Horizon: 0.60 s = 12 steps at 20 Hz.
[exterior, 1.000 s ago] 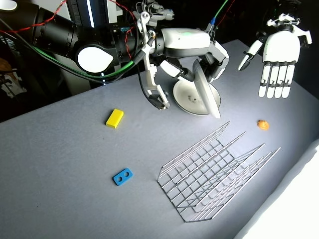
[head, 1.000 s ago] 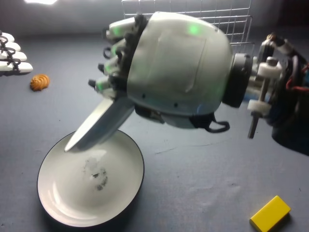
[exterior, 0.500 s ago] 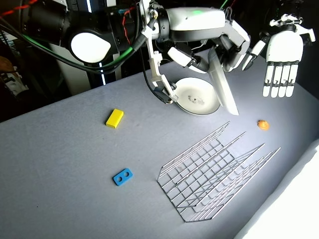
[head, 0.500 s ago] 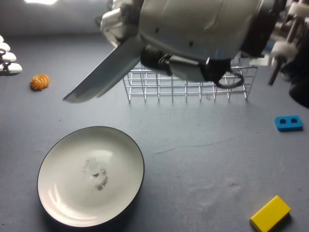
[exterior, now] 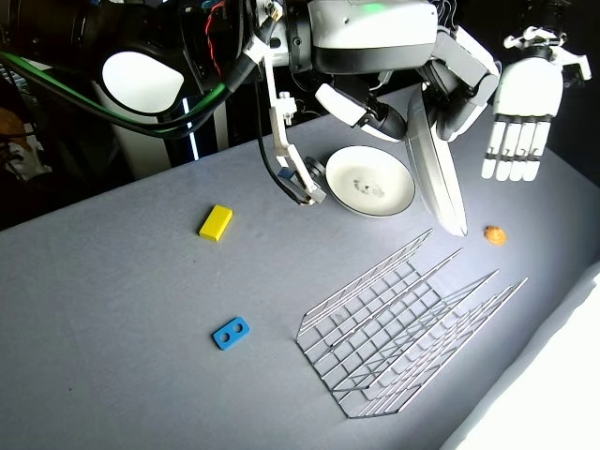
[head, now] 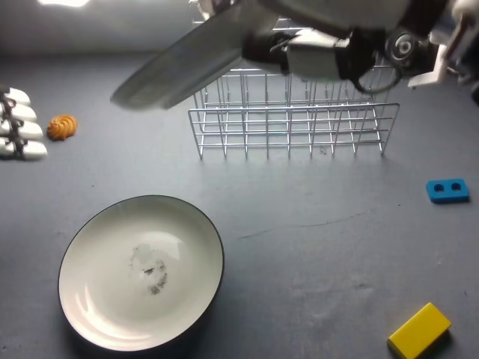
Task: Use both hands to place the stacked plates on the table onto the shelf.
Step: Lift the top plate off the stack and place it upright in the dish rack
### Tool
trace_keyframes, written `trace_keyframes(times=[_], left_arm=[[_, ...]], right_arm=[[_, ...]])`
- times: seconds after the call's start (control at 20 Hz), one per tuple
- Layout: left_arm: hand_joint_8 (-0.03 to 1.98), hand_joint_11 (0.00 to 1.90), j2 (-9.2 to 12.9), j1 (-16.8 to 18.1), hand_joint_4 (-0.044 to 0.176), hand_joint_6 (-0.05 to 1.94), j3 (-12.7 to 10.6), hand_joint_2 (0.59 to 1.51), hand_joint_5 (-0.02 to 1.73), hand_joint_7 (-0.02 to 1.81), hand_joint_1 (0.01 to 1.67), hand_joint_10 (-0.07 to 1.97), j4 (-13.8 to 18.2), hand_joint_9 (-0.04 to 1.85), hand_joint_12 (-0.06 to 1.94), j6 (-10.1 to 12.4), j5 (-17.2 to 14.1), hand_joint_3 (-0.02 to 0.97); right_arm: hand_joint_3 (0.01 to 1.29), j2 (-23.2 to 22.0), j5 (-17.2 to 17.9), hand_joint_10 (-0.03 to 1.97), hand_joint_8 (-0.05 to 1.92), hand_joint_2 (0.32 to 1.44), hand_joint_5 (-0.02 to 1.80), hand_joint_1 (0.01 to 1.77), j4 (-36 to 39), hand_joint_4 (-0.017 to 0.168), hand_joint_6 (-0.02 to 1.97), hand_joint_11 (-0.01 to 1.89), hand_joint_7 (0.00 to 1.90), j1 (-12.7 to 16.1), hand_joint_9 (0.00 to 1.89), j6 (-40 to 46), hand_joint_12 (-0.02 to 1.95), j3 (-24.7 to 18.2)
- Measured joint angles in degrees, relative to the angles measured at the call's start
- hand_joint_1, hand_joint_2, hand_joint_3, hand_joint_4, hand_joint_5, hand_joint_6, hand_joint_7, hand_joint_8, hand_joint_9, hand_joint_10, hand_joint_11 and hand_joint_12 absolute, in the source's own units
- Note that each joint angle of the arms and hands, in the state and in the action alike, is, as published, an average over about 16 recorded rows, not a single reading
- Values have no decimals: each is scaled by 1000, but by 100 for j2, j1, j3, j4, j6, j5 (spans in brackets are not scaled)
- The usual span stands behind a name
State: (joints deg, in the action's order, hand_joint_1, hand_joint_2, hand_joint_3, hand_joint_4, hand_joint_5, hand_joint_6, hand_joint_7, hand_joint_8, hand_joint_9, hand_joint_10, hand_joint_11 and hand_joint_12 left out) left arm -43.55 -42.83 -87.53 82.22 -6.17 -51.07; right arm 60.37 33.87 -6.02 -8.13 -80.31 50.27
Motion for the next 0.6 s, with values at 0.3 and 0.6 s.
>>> trace_keyframes(times=[0.3, 0.6], left_arm=[[1, 22, -35, -129, 3, 18, 106, 1125, 17, 29, 17, 7, 400, 19, 11, 1, -727, 19], [1, 24, -69, -315, 3, 18, 398, 1128, 15, 30, 15, 7, 599, 20, 11, -1, -957, 19]], right_arm=[[14, 12, -261, 848, 1086, 1036, 849, 1200, -1023, 1, 1012, 609, 967, 139, 899, -31, 1504, 261], [14, 109, -526, 900, 1111, 1038, 839, 1199, -1859, -2, 1007, 613, 968, 222, 892, -42, 1537, 590]])
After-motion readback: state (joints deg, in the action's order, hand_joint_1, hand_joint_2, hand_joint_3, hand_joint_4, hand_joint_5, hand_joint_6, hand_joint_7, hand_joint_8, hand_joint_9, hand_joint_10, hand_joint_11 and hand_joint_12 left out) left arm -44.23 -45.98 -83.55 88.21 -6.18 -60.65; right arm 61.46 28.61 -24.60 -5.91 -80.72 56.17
